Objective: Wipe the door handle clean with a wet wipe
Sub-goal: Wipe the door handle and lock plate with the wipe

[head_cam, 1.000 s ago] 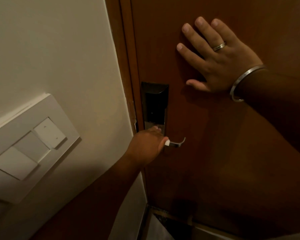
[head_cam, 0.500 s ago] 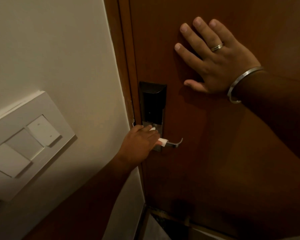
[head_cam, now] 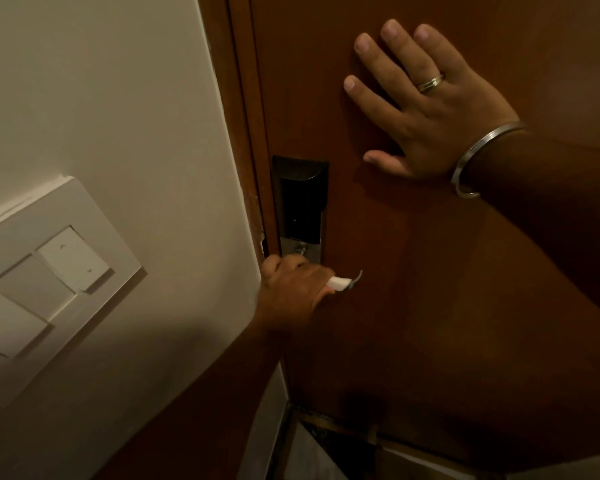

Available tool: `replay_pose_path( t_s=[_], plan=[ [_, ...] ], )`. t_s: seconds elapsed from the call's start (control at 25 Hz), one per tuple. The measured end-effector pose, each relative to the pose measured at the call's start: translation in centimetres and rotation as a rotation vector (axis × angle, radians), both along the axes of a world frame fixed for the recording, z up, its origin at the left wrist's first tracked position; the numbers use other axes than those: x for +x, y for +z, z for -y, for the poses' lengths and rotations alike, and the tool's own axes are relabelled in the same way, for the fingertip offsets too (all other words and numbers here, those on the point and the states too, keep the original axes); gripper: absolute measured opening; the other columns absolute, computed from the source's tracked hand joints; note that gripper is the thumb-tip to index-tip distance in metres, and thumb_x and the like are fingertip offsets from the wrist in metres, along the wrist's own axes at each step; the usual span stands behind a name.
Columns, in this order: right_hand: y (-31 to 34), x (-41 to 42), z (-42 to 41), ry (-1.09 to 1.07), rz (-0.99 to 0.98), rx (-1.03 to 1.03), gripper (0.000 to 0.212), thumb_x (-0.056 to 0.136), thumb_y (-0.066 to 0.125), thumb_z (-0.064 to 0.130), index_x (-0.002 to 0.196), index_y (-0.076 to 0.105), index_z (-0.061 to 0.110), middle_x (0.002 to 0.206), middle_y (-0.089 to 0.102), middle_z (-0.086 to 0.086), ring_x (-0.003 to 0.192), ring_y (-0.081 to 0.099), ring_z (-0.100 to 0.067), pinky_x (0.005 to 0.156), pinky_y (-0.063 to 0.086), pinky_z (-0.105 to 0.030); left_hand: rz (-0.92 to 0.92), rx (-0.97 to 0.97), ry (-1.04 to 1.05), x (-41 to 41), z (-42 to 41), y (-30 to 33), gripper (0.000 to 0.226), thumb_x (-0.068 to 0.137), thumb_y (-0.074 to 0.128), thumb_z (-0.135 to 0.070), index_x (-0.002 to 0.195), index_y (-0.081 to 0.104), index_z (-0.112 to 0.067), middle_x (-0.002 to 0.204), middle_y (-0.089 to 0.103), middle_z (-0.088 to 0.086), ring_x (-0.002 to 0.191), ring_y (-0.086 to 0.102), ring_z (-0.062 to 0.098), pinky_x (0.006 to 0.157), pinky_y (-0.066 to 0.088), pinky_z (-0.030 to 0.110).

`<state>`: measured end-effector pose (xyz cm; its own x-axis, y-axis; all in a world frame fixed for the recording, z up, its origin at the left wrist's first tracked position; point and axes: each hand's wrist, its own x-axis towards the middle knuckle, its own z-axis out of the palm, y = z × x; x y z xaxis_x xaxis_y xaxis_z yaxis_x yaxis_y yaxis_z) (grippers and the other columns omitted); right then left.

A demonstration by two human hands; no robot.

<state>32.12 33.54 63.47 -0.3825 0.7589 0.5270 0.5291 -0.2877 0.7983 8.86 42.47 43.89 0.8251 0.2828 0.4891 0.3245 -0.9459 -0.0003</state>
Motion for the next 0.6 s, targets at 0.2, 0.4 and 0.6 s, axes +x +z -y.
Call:
replay_pose_path(
  t_s=[0.2, 0.4, 0.6],
  plan=[
    [-0.1, 0.0, 0.0, -0.01, 0.008, 0.005, 0.085, 0.1, 0.024, 0.064, 0.162, 0.014, 0.007, 0.165, 0.009, -0.027, 0.152, 0.014, -0.047, 0.122, 0.005, -0.056, -0.006, -0.026, 0.04, -2.1, -3.4, 1.5, 0.027, 0.079, 0.073, -0.037, 0.104, 0.068, -0.029, 0.107, 0.071, -0.005, 0.109, 0.057, 0.027, 0.089, 0.021, 0.04],
    [0.0, 0.1, 0.0, -0.011, 0.013, 0.006, 0.084, 0.1, 0.022, 0.064, 0.162, 0.014, 0.007, 0.165, 0.009, -0.027, 0.152, 0.014, -0.047, 0.122, 0.005, -0.055, -0.153, -0.075, -0.026, 1.0, 0.2, 2.1, 0.026, 0.089, 0.057, -0.045, 0.105, 0.066, -0.028, 0.106, 0.071, -0.005, 0.114, 0.051, 0.022, 0.09, 0.017, 0.039],
    [0.1, -0.1, -0.1, -0.02, 0.004, 0.0, 0.085, 0.1, 0.024, 0.064, 0.162, 0.016, 0.007, 0.165, 0.01, -0.027, 0.152, 0.015, -0.047, 0.122, 0.008, -0.056, -0.217, -0.166, 0.219, 5.0, 4.4, 1.1, 0.04, 0.093, 0.044, -0.051, 0.095, 0.066, -0.019, 0.094, 0.069, 0.002, 0.101, 0.053, 0.022, 0.089, 0.026, 0.045]
  ],
)
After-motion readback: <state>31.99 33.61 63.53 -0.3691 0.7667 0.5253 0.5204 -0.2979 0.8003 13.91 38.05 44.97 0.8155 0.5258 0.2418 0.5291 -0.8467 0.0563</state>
